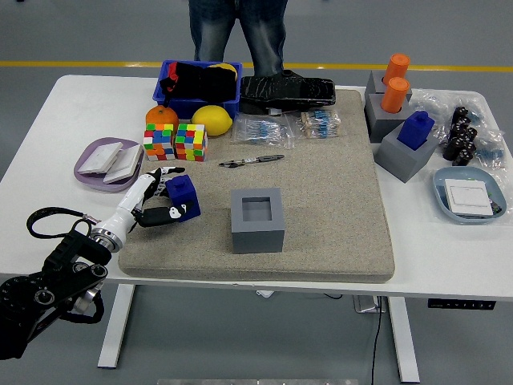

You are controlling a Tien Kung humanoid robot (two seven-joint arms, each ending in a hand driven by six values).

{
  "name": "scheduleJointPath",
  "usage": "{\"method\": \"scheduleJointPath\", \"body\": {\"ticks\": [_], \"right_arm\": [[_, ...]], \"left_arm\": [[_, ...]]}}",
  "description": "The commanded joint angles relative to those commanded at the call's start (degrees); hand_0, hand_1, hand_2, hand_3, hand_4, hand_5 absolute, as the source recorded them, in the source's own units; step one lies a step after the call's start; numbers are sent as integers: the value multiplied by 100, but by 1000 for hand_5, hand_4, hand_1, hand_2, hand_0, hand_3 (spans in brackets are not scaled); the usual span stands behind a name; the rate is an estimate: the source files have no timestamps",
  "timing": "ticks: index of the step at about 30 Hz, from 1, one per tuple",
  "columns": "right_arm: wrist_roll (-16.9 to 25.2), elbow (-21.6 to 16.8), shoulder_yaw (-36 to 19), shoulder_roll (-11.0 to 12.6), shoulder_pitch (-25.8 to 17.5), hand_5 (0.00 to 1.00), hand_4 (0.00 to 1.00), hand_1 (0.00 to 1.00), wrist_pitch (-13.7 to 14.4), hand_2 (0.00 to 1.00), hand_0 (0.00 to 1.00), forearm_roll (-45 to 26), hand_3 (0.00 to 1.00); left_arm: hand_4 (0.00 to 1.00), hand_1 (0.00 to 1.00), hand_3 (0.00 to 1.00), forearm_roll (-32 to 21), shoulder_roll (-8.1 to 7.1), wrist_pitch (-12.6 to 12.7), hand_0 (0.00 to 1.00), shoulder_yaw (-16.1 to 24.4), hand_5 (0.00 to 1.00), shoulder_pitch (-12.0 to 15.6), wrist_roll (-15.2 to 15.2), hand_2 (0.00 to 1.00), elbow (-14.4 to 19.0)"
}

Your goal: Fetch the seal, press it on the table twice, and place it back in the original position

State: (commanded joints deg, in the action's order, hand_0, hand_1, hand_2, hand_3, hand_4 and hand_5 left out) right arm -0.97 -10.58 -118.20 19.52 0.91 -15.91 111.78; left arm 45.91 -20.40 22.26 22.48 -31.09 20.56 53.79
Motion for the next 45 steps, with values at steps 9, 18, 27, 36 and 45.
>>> {"method": "scheduleJointPath", "body": {"ticks": [9,18,27,36,45], "right_arm": [[-3,-3,40,8,6,449,787,682,-6,658,784,-17,611],[0,3,56,28,-3,451,789,682,-2,658,784,-3,611],[6,-2,100,43,6,451,788,682,-6,658,784,-30,611],[8,2,161,57,5,451,789,683,-8,658,785,-36,612],[21,0,272,101,14,450,789,683,-8,658,785,-68,611]], "left_arm": [[669,531,829,238,-68,41,614,269,2,-89,-50,529,457],[670,532,828,572,-147,65,614,476,2,-172,-156,529,1215],[670,533,828,854,-205,67,614,579,2,-257,-251,529,2066],[671,533,828,894,-176,1,611,271,2,-328,-359,528,2221],[672,534,828,848,-83,6,611,131,2,-368,-347,528,2145]]}}
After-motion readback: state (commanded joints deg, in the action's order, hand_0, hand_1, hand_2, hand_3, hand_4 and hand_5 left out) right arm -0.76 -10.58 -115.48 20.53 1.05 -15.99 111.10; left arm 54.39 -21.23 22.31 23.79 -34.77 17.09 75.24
